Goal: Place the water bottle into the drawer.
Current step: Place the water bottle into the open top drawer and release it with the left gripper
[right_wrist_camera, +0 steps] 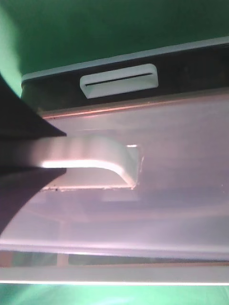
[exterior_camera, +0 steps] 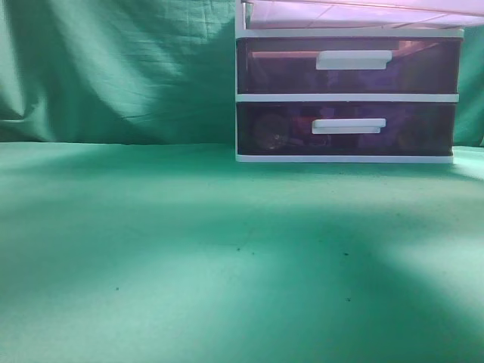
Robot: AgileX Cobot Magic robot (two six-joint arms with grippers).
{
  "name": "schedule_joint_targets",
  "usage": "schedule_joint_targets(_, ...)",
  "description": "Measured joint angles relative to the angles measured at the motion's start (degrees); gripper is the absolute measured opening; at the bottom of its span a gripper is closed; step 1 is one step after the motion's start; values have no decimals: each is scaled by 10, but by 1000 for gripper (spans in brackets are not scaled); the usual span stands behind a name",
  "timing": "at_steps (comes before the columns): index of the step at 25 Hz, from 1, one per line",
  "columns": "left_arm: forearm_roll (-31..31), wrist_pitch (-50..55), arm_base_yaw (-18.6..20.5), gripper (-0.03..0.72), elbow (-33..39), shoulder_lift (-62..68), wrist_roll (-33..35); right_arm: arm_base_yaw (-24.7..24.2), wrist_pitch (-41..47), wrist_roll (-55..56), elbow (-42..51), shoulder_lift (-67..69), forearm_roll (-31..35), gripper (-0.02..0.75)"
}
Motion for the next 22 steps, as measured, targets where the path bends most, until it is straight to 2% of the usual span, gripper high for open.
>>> schedule_joint_targets(3,0,5,-21,277,-106,102,-37,0,-1,5,0,0,0,78)
schedule_joint_targets(7,0,33,-44,277,-171,175,-49,0,-2,16,0,0,0,78)
schedule_joint_targets(12,-1,99,-57,277,-182,204,-89,0,-8,20,0,-1,0,78)
schedule_joint_targets(17,-100,135,-58,277,-183,220,-94,0,-13,22,3,-1,0,78)
schedule_joint_targets(22,-167,151,-58,277,-187,240,-94,0,-14,22,10,-1,0,78)
